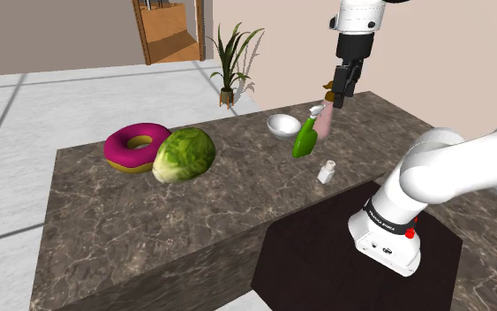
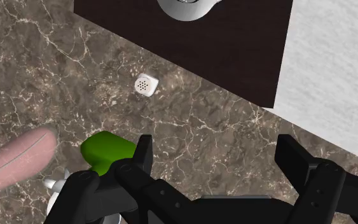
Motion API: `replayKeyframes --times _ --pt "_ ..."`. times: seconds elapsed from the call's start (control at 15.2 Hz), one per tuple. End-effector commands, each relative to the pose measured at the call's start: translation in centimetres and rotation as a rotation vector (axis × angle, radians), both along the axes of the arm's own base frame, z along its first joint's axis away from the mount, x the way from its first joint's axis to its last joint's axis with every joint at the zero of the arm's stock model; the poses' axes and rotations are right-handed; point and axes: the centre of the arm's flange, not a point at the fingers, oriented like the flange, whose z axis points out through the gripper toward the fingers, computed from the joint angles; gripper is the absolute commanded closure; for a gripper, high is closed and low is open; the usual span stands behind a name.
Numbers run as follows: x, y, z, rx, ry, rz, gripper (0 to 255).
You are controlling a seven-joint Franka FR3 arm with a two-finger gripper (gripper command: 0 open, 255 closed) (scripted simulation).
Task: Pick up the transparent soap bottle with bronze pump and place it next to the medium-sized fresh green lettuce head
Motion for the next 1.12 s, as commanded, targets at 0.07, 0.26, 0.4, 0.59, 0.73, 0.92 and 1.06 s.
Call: replayKeyframes --times 0.07,0.26,0.4,0.59,0.73,0.92,1.06 --pt "0.3 -1.3 -0.1 0.007 -0.008 0.006 0" --pt "1.1 -5.3 -0.6 0.027 -0.031 0.023 0" --pt "1.7 -8.0 -0.9 0.04 -0.047 0.034 0" --pt "2.7 -11.9 -1.4 0.061 -0.07 0.051 0" --pt "3.4 -14.6 -1.8 0.074 -0.086 0.063 0" --pt "4.5 -18.5 -2.4 0.094 -0.109 0.08 0" --pt "5.3 -21.1 -2.9 0.108 -0.125 0.091 0"
